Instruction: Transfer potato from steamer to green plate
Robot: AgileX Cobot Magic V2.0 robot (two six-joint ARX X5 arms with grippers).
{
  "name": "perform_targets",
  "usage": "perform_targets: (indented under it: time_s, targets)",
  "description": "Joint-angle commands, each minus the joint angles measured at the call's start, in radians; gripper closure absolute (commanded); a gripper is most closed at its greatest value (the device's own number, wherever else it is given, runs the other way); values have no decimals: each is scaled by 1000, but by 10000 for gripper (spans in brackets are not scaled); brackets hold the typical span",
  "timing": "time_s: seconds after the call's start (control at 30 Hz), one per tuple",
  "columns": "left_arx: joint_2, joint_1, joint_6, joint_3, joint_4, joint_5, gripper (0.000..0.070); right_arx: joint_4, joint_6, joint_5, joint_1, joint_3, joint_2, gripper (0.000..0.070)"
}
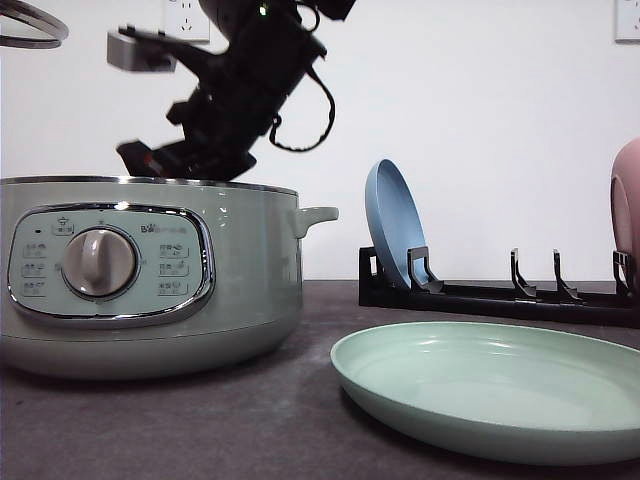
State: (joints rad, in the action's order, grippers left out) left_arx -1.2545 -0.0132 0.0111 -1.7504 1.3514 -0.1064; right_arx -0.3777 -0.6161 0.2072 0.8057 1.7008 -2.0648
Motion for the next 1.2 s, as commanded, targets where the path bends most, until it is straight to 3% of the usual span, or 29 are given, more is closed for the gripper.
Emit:
perform_targets:
  time_s: [0.0,0.3,0.6,0.87,1.17]
  targets:
    - [3,2,-3,-42,-35,-6,699,-12,-30,0,2,16,-37,83]
    - [3,2,-4,-42,-40,-6,699,-12,-42,4,-38,16,-54,89]
    - [3,0,-4,-42,-43,14,699,-28,-23,63,-35,16,-76,140]
    - [3,0,-4,-42,-41,14,699,-20,-22,54,-28,16,-108,172]
    - [3,0,-4,-42,-42,14,699,15,11,20,-28,16,-108,476]
